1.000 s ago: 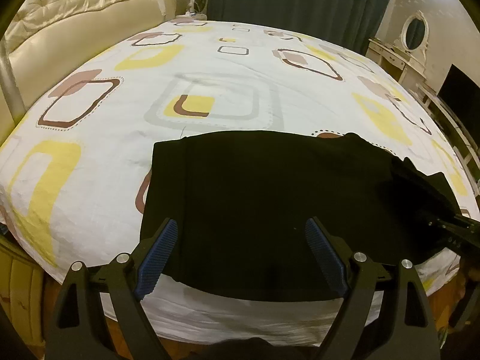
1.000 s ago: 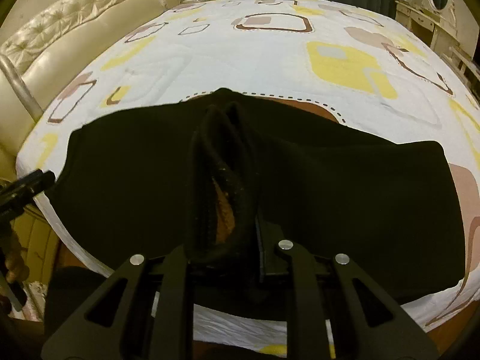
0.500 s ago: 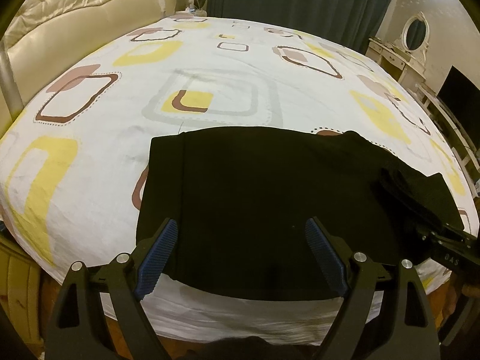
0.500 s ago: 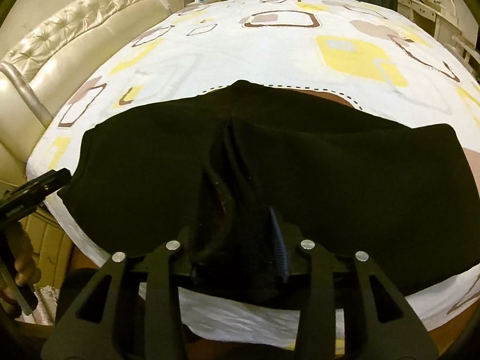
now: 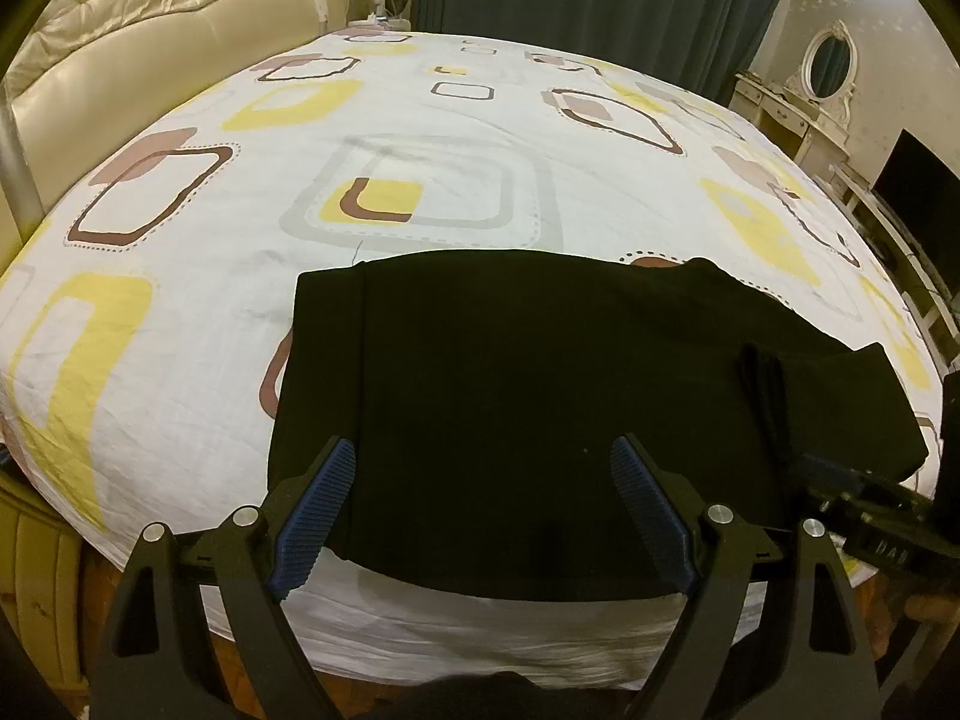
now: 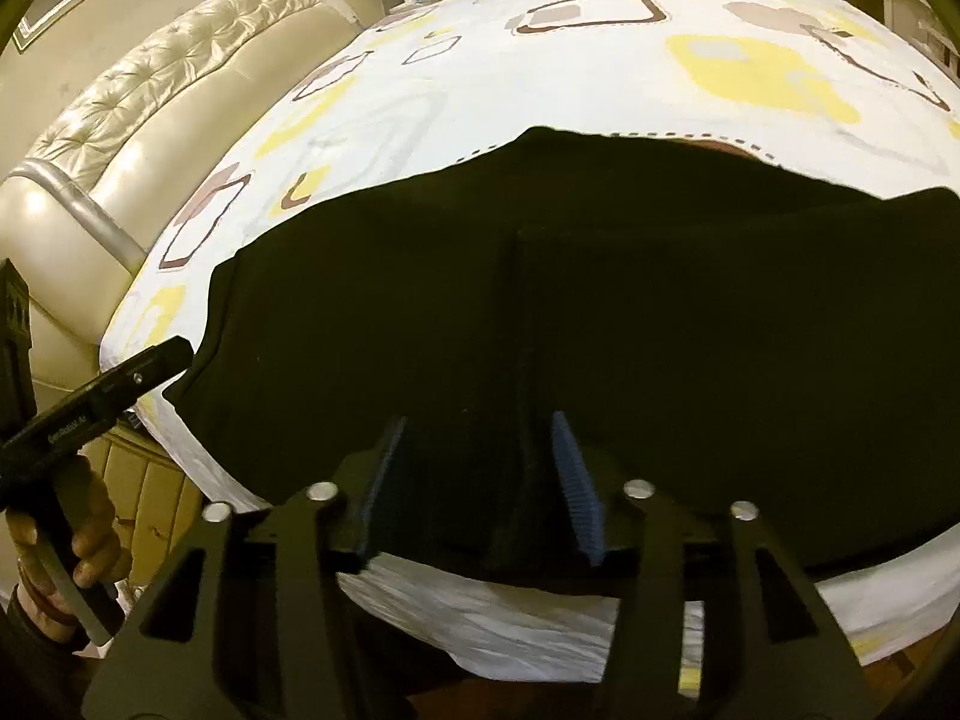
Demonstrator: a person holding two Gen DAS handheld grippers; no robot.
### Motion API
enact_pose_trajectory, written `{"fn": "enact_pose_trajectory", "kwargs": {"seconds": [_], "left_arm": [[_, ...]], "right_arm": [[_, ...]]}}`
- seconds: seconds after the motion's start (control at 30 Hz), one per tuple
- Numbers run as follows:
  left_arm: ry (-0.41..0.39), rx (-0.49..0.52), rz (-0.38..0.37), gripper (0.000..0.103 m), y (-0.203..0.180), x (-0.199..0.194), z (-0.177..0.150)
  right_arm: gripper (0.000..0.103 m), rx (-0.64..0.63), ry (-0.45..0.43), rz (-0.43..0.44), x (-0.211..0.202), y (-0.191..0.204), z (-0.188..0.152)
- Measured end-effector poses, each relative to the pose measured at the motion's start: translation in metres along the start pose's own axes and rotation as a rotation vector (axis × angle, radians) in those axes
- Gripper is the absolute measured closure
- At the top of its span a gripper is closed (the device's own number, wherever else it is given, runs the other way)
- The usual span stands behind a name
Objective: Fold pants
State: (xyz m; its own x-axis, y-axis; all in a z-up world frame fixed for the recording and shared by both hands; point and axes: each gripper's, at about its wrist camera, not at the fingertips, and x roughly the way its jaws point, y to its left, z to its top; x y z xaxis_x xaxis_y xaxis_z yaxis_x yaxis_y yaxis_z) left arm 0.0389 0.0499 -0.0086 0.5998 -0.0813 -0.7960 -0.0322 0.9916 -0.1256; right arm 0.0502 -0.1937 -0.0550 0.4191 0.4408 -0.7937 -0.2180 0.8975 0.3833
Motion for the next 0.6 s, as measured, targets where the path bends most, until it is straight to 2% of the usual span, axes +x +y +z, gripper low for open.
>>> {"fn": "enact_pose_trajectory", "kwargs": {"seconds": [0.1,0.17,0.2,0.23,0.33,0.4,0.5,0.6], "left_arm": [[0.005,0.004,-0.004,0.017,-0.002,0.001,-0.001],[0.002,0.012,-0.006,0.017,-0.003,-0.001,-0.001],[-0.001,0.015,-0.006,0.017,-0.003,-0.001,-0.002],[-0.005,0.018,-0.006,0.017,-0.004,-0.002,-0.002],[-0.008,0.017,-0.006,0.017,-0.004,-0.003,-0.002],[-0.003,0.009,-0.009,0.017,-0.004,-0.002,-0.002],[-0.005,0.007,-0.011,0.017,-0.004,-0.003,-0.001],[-0.006,0.011,-0.014,0.017,-0.005,-0.003,-0.001]], "right_arm": [[0.036,-0.014,-0.006,0.019,0.002,0.002,0.000],[0.039,0.021,-0.020,0.084,-0.009,-0.004,0.004],[0.044,0.042,-0.031,0.138,-0.018,-0.009,0.007],[0.045,0.071,-0.056,0.190,-0.033,-0.017,0.011],[0.045,0.132,-0.179,0.240,-0.089,-0.052,0.022],[0.045,0.177,-0.248,0.221,-0.122,-0.083,0.027],[0.045,0.333,-0.361,0.130,-0.170,-0.161,0.018],[0.045,0.545,-0.377,0.092,-0.176,-0.233,-0.012]]}}
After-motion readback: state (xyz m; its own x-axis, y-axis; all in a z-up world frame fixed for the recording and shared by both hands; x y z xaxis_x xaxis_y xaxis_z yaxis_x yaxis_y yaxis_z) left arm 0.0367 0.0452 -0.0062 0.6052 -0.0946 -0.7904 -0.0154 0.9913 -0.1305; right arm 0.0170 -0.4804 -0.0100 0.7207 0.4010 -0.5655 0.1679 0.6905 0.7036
